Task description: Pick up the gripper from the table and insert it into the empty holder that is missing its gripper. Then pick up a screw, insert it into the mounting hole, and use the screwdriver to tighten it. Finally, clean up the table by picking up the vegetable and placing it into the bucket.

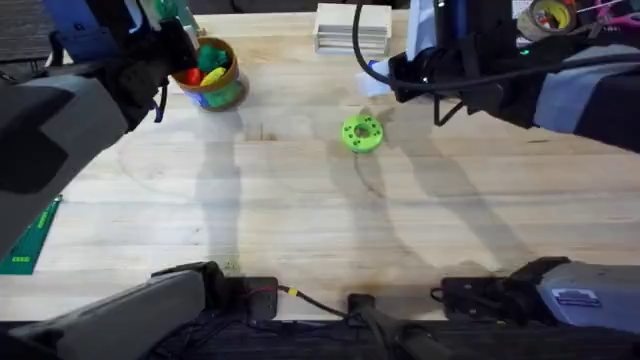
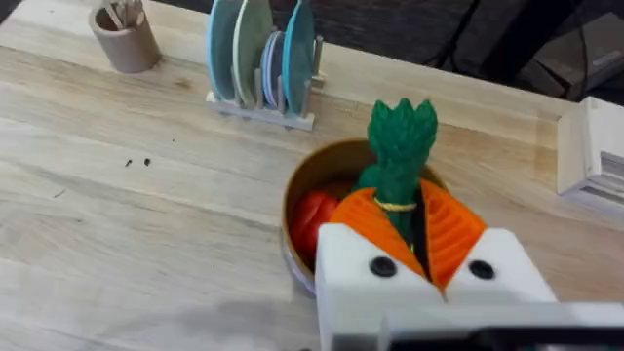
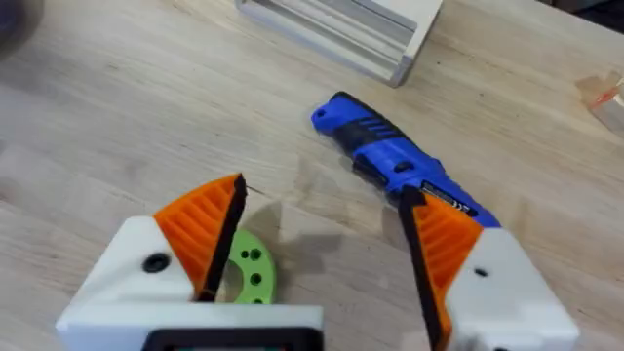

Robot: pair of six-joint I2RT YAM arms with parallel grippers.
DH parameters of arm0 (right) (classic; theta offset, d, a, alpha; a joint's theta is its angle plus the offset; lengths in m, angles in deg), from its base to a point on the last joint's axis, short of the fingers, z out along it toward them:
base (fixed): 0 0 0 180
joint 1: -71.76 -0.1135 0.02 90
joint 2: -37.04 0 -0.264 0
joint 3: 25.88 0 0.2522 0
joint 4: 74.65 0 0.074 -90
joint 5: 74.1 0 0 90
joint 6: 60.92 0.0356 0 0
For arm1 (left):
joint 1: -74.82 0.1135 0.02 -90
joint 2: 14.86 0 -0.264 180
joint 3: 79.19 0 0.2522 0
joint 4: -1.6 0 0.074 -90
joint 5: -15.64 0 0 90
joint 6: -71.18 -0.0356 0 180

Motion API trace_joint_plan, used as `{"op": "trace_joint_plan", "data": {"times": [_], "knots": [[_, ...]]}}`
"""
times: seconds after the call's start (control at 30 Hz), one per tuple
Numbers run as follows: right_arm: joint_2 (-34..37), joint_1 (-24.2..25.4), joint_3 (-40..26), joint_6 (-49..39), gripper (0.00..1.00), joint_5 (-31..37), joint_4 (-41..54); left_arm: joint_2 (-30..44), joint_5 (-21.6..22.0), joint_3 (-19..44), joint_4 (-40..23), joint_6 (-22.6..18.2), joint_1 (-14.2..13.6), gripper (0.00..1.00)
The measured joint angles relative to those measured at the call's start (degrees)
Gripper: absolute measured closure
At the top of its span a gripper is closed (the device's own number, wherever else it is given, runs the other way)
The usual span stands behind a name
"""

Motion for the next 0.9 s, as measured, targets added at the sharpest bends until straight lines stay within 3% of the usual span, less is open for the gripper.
{"op": "trace_joint_plan", "data": {"times": [0.13,0.27,0.33,0.43,0.47,0.7,0.9], "knots": [[0.0,0.0,0.0,0.0,0.01,0.0,0.0,0.9,0.0,0.0,0.4,0.6,0.0,0.961],[0.0,0.0,0.0,0.0,0.01,0.0,0.0,1.9,0.0,0.0,0.4,0.9,0.2,0.767],[0.0,0.0,0.0,0.0,0.01,0.0,0.0,2.4,0.0,0.0,0.4,1.0,0.3,0.578],[0.0,0.0,0.0,0.0,0.01,0.0,0.0,2.6,0.0,0.0,0.5,1.2,0.3,0.129],[0.0,0.0,0.0,0.0,0.01,0.0,0.0,2.6,0.0,0.0,0.5,1.5,0.3,0.039],[0.0,0.0,0.0,0.0,0.01,0.0,-0.1,0.3,0.0,0.0,-1.6,0.5,0.3,0.008],[-0.1,0.0,0.0,0.0,0.01,0.0,-0.1,-11.8,0.0,0.0,-8.6,-4.7,0.3,0.008]]}}
